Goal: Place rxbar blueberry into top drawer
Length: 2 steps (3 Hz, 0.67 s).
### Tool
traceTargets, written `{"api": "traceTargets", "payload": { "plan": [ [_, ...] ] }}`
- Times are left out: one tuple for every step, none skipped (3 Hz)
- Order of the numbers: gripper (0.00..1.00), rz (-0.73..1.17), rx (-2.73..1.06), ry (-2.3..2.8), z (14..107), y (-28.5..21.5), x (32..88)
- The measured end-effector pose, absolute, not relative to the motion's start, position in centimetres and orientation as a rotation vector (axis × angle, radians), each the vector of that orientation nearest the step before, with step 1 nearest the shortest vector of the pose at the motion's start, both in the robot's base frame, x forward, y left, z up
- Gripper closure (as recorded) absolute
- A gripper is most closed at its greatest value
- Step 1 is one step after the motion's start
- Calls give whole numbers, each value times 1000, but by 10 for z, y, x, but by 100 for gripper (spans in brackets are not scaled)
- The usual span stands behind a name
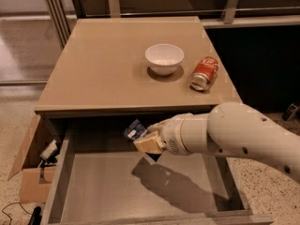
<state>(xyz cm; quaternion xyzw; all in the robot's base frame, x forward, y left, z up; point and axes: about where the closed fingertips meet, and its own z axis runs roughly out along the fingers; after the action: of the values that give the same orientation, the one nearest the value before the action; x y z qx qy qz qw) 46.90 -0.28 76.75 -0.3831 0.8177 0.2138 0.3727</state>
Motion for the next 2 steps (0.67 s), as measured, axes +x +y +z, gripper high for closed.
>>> {"api": "traceTargets", "payload": {
  "plan": [
    [100, 593, -941, 2108, 734, -10, 462],
    [100, 602, -922, 2124, 703, -14, 465]
  ]
}}
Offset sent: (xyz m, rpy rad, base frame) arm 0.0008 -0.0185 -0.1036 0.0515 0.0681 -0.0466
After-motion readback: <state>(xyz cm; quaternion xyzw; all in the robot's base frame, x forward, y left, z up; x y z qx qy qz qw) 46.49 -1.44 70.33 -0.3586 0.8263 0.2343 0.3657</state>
